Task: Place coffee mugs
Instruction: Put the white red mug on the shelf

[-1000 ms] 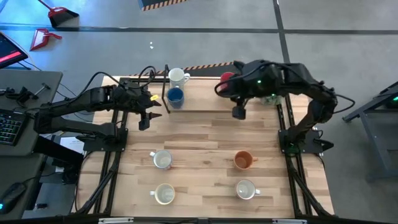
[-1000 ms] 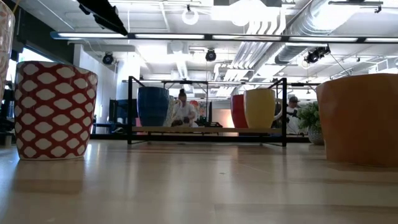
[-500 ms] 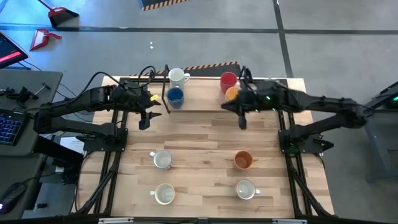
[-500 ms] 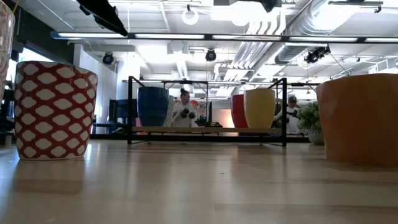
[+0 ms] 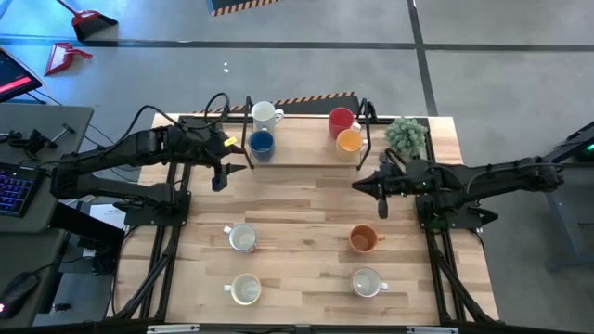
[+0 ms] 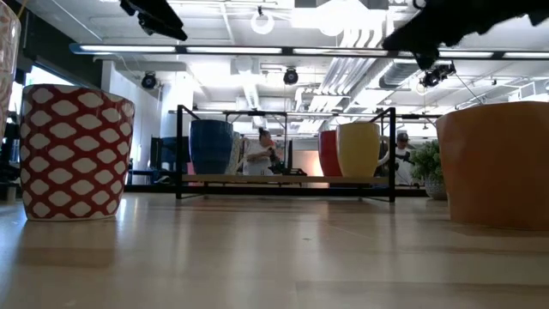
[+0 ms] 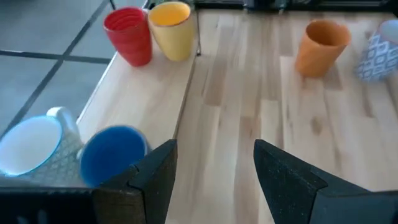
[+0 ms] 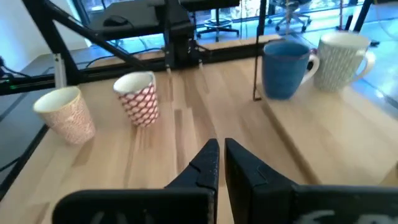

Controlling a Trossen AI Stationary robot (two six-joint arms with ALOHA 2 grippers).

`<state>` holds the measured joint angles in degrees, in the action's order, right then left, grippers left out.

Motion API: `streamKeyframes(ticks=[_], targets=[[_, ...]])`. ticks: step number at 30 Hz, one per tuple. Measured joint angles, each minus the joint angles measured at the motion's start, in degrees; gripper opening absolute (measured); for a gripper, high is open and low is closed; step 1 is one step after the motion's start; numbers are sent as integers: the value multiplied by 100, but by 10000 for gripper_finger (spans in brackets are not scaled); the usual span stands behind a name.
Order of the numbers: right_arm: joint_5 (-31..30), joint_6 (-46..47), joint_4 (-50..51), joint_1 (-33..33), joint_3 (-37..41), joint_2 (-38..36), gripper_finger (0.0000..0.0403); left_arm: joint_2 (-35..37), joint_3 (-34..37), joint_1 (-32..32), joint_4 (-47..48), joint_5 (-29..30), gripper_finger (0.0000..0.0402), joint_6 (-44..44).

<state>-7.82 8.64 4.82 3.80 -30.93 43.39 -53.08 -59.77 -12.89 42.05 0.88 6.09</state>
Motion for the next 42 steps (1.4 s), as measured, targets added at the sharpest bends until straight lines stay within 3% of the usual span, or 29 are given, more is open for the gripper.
streamKeyframes(ticks=[4, 8, 12, 16, 20, 28, 37, 42], targets=[[-158, 141, 24, 199, 283, -295, 5, -317, -2, 102, -4, -318, 200, 168], [-326, -4, 183, 274, 290, -474, 5, -817, 0, 239, 0, -787, 200, 1055], [-368, 135, 236, 268, 200, -652, 5, -1183, 1, 177, -299, -659, 200, 274], [-359, 316, 306, 268, 202, -858, 5, -1207, 3, 294, -1351, -958, 200, 165], [-354, 556, 453, 268, 202, -992, 5, -931, -146, 577, -1954, -805, 200, 207], [-327, 910, 664, 268, 202, -1000, 5, -786, -1289, 1795, 331, 816, 176, -110], [-228, 910, 877, 268, 202, -998, 5, -1476, -1333, 3179, 1348, 951, 135, -1689], [-113, 910, 918, 266, 202, -1000, 5, -2132, -1331, 3557, 1799, 1265, 134, -2272]])
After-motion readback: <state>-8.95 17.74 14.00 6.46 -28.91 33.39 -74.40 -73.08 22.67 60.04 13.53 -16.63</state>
